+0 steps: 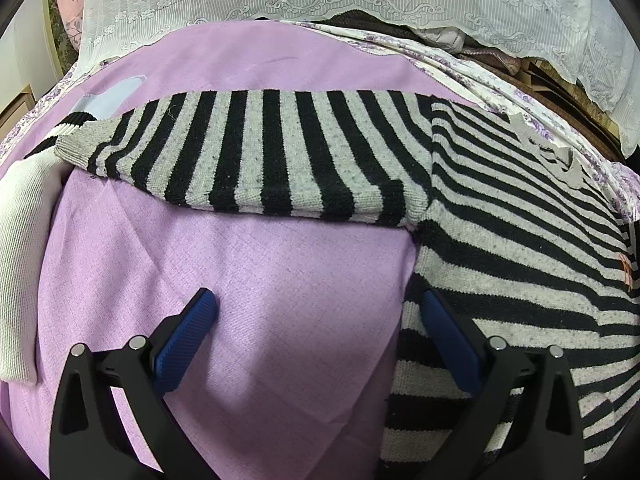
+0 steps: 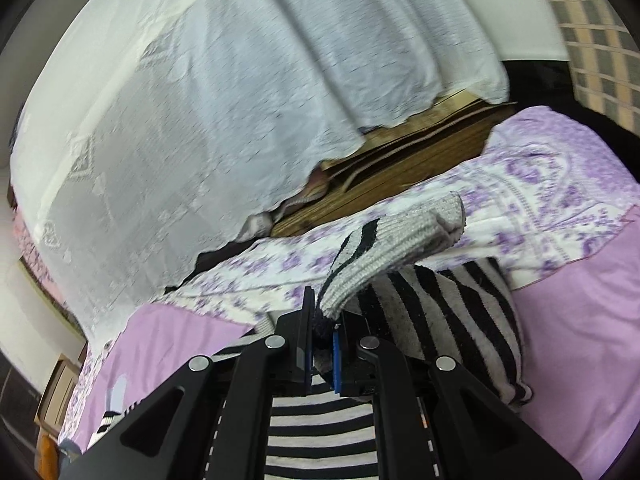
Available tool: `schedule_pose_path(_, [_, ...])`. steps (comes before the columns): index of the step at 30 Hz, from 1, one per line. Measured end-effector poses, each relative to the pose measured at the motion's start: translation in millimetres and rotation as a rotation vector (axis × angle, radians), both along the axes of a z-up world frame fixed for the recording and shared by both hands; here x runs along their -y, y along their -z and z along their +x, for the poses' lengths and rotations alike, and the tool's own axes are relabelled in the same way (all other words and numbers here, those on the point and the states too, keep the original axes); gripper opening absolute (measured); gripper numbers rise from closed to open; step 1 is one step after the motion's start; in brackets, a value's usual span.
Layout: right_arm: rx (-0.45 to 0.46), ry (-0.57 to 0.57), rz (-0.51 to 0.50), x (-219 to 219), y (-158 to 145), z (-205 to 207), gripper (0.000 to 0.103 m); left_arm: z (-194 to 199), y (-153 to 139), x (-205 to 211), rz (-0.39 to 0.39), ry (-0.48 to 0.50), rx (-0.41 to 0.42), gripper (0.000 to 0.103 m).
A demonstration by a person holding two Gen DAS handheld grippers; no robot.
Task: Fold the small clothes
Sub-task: 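Carry the held sleeve across the sweater body toward the collar, then open the right tool to release the cuff on the sweater body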
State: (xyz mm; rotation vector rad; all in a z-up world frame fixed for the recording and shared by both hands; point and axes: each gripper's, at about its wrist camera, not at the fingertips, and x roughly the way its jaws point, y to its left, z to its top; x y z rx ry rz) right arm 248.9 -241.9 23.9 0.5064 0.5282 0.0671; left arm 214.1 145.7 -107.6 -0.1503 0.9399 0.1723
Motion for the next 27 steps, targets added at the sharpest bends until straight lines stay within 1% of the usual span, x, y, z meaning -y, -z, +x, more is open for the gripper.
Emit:
schedule_pose_path(4, [-0.022, -0.055, -0.010, -33, 10, 11, 0.007, 0, 0, 0, 0.000, 0.000, 0.000, 0.099])
schedule_pose_path(7, [-0.049, -0.078, -0.024, -50, 22, 15, 0.007, 0, 0, 0, 0.001, 0.000, -0.001, 0.099])
schedule_pose_path(15, [-0.169, -0.136, -0.119, -92, 69, 29, 0.008, 0, 0, 1, 0.003, 0.001, -0.001, 0.099])
schedule_pose_path(17, [-0.204, -0.165, -0.159, -105, 82, 30, 0.011, 0, 1, 0, 0.004, 0.001, -0.001, 0.099])
schedule_pose_path(18, [-0.217, -0.175, -0.178, -109, 87, 29, 0.014, -1, 1, -1, 0.005, 0.001, -0.001, 0.099])
schedule_pose_path(21, [-0.238, -0.255, -0.199, -123, 95, 27, 0.043, -1, 1, 0, 0.005, 0.001, -0.001, 0.099])
schedule_pose_path(25, [-0.216, -0.317, -0.272, -139, 89, 19, 0.043, -1, 1, 0, 0.005, 0.001, -0.001, 0.099])
schedule_pose_path(27, [-0.189, -0.309, -0.279, -137, 81, 13, 0.043, 0, 1, 0, 0.005, 0.001, -0.002, 0.099])
